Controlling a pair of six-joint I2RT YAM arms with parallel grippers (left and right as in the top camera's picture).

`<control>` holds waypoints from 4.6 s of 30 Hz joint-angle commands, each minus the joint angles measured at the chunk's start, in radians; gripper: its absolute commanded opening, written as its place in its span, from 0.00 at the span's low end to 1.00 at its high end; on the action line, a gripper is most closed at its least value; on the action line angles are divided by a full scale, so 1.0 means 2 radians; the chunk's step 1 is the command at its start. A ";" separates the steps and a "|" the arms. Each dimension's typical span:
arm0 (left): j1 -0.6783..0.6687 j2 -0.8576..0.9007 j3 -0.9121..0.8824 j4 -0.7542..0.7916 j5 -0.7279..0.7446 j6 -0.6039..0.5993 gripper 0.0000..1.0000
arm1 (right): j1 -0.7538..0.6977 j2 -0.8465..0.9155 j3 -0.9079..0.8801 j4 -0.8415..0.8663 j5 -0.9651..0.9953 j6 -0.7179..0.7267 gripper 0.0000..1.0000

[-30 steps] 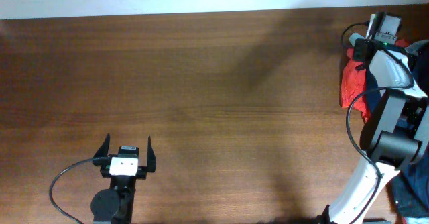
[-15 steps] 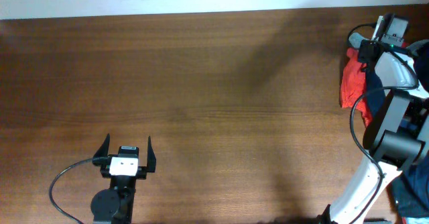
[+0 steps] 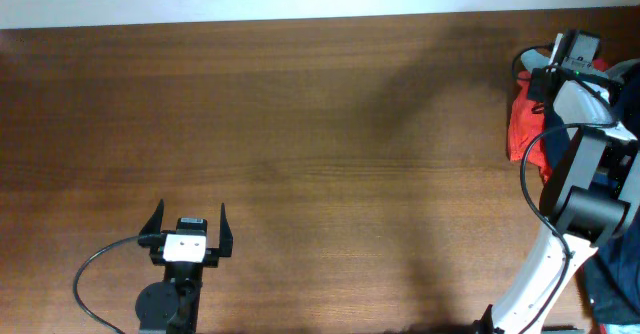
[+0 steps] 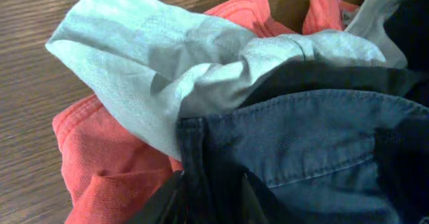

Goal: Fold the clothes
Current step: 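Lower the right gripper and grasp the navy shorts in the pile, then pull the navy shorts left and drop them flat on the table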

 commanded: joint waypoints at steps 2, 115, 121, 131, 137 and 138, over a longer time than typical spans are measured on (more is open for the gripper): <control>-0.002 -0.002 -0.002 0.000 0.002 0.006 0.99 | 0.000 -0.052 0.010 -0.002 0.001 0.005 0.27; -0.002 -0.002 -0.002 0.000 0.002 0.006 0.99 | 0.519 -0.139 0.007 0.023 -0.159 0.057 0.04; -0.002 -0.002 -0.002 0.000 0.002 0.006 0.99 | 0.557 -0.122 0.008 0.049 -0.159 0.027 0.45; -0.002 -0.002 -0.002 0.000 0.002 0.006 0.99 | 0.509 -0.226 0.012 -0.040 -0.156 0.030 0.83; -0.002 -0.002 -0.002 0.000 0.002 0.006 0.99 | 0.396 -0.285 0.012 -0.174 -0.157 0.089 0.83; -0.002 -0.002 -0.002 0.000 0.002 0.006 0.99 | 0.364 -0.289 0.012 -0.211 -0.157 0.096 0.83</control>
